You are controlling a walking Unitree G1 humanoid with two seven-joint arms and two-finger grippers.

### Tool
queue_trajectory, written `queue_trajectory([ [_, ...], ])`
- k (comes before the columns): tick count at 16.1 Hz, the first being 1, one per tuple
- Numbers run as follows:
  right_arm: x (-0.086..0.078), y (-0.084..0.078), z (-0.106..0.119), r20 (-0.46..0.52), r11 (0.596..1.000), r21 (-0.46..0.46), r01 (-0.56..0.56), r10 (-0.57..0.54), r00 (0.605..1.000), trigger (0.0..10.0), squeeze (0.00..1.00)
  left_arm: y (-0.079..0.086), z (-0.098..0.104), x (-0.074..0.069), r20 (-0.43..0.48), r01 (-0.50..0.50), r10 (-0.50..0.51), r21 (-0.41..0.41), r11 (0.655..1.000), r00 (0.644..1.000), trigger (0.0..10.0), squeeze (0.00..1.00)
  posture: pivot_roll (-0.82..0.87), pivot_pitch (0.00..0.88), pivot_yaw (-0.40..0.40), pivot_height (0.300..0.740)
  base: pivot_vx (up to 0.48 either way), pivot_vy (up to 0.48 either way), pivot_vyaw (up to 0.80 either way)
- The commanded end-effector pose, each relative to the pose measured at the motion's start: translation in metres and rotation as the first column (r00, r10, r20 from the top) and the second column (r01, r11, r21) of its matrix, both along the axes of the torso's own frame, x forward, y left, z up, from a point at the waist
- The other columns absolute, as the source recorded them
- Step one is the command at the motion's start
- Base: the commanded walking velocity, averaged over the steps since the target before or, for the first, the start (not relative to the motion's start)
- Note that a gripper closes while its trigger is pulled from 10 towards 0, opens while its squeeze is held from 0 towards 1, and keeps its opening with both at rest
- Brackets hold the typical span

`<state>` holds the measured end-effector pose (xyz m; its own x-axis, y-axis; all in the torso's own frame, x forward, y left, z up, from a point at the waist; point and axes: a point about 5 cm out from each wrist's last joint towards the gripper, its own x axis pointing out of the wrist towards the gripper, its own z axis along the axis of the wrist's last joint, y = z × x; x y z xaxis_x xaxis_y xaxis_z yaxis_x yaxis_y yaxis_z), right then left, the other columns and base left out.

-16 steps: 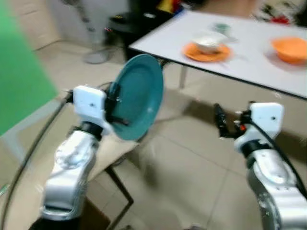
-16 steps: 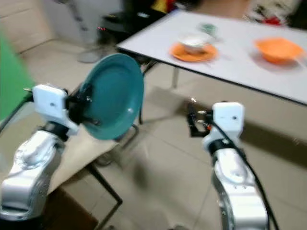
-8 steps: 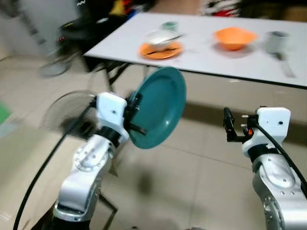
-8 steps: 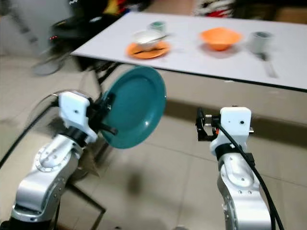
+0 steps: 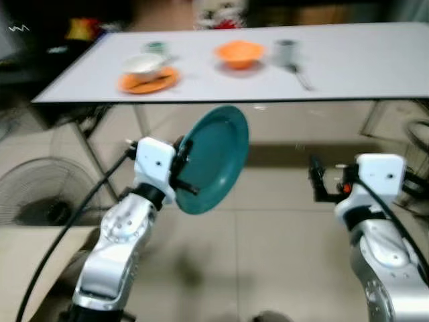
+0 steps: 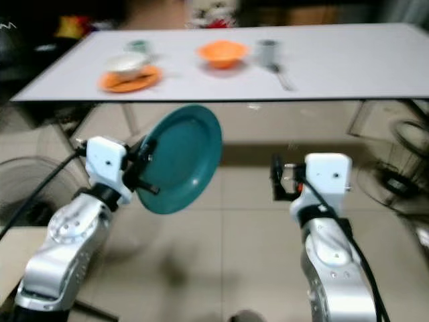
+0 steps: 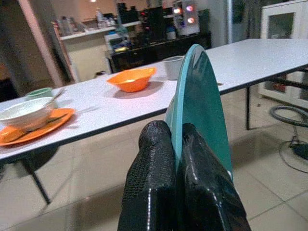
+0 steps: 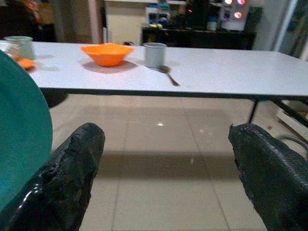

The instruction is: Setting the table

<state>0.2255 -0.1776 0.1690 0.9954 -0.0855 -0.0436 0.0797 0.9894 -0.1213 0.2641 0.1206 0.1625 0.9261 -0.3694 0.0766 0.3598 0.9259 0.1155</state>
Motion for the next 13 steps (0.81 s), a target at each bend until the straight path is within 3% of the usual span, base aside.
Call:
queue_trajectory([
  [1, 0.0031, 0.0011, 0.0037, 0.012, 1.000, 0.003, -0.015, 0.015, 1.000, 10.0, 0.00, 0.0001, 0.0048, 0.0013, 0.025, -0.011, 0.011, -0.011, 1.000, 1.000, 10.0, 0.00, 0.01, 0.000, 0.090, 0.740, 0.322, 0.000, 0.00],
  [5, 0.0053, 0.0048, 0.0010, -0.013, 0.998, -0.007, -0.060, 0.060, 0.998, 10.0, 0.00, 0.0083, -0.0010, 0.0052, -0.006, -0.092, 0.092, -0.028, 0.995, 0.996, 10.0, 0.00, 0.01, 0.000, 0.079, 0.740, 0.336, 0.000, 0.00],
  [10, 0.0082, 0.0027, -0.0015, -0.029, 0.998, 0.004, -0.056, 0.056, 0.998, 10.0, 0.00, 0.0004, -0.0010, 0.0046, 0.004, -0.067, 0.067, -0.058, 0.996, 0.998, 10.0, 0.00, 0.02, 0.000, 0.064, 0.740, 0.340, 0.000, 0.00],
  [13, 0.0102, 0.0024, -0.0002, -0.023, 0.998, 0.006, -0.062, 0.062, 0.998, 10.0, 0.00, 0.0020, 0.0006, 0.0074, 0.000, -0.085, 0.086, -0.101, 0.991, 0.996, 10.0, 0.00, 0.01, 0.000, 0.058, 0.740, 0.341, 0.000, -0.70],
])
